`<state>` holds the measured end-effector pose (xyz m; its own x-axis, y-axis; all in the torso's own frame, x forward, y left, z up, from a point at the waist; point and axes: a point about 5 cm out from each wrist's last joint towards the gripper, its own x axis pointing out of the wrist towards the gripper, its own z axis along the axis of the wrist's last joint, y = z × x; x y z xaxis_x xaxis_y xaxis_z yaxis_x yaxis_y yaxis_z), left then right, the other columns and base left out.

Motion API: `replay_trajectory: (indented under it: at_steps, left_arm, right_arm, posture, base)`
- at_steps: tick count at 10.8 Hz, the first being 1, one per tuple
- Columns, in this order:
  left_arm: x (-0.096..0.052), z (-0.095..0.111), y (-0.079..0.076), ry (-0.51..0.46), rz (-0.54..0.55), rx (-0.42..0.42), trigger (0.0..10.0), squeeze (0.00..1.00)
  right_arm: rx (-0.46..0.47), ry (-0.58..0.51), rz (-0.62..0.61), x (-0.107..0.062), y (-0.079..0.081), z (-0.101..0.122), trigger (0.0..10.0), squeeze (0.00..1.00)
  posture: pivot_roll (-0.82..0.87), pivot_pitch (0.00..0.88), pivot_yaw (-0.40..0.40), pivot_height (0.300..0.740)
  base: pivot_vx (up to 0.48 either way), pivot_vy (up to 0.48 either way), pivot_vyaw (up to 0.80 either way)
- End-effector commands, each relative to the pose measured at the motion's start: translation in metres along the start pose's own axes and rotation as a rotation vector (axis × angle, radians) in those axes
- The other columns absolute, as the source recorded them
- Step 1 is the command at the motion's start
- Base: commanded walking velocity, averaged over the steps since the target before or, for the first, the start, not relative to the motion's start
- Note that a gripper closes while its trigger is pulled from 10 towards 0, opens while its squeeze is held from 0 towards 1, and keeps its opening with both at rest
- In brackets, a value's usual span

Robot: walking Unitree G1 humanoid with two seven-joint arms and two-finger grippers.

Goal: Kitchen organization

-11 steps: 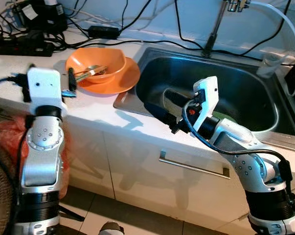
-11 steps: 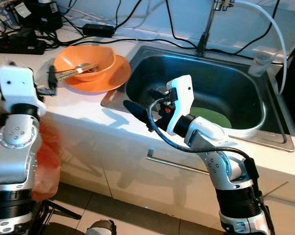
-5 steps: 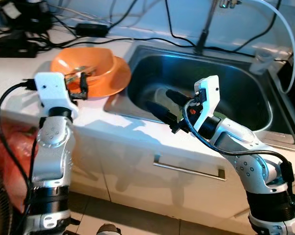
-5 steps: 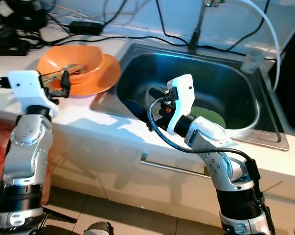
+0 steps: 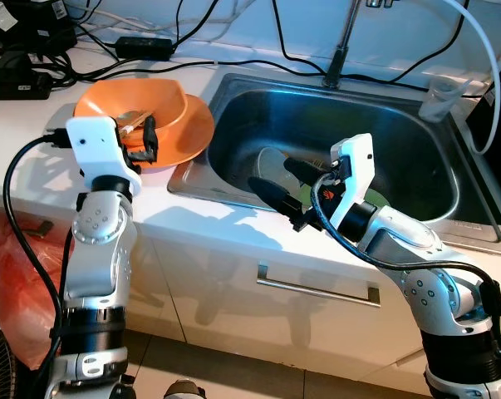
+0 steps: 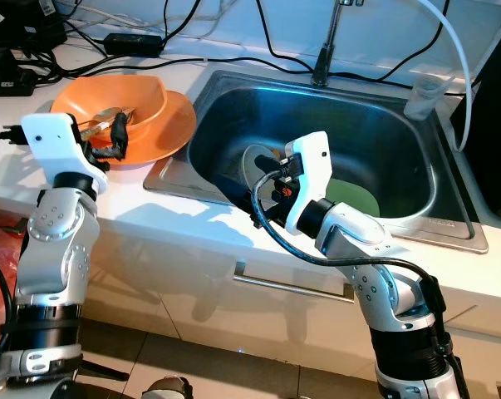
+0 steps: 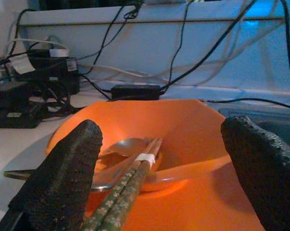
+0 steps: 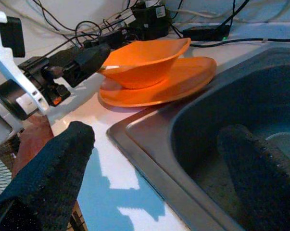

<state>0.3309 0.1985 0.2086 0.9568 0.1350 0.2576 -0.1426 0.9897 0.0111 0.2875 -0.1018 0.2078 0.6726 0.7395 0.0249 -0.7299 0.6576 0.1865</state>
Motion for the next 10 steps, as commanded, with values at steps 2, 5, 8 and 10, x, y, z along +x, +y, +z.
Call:
replay_trajectory:
  at_steps: [2, 5, 8, 10]
  left_arm:
    - [0.003, -0.003, 0.002, 0.005, 0.033, -0.009, 10.0, 0.0]
    - [0.007, 0.003, 0.003, -0.028, 0.055, -0.018, 8.7, 0.0]
    - [0.007, 0.003, -0.001, -0.028, 0.058, -0.021, 10.0, 0.0]
    - [0.006, 0.002, -0.001, -0.024, 0.06, -0.021, 10.0, 0.0]
  right_arm:
    - [-0.012, -0.007, -0.01, -0.006, -0.001, 0.005, 10.0, 0.0]
    - [-0.016, 0.016, 0.022, -0.01, 0.0, 0.006, 10.0, 0.0]
    - [0.02, 0.061, 0.165, -0.015, 0.016, 0.001, 10.0, 0.0]
    - [0.022, 0.073, 0.173, -0.017, 0.016, 0.001, 10.0, 0.0]
  posture:
    - [0.06, 0.102, -0.039, 0.74]
    - [0.05, 0.104, -0.049, 0.74]
    - [0.05, 0.111, -0.054, 0.74]
    - [0.04, 0.111, -0.055, 0.74]
  base:
    - [0.0, 0.0, 0.0]
    - [0.0, 0.0, 0.0]
    - [0.0, 0.0, 0.0]
    - [0.0, 0.0, 0.0]
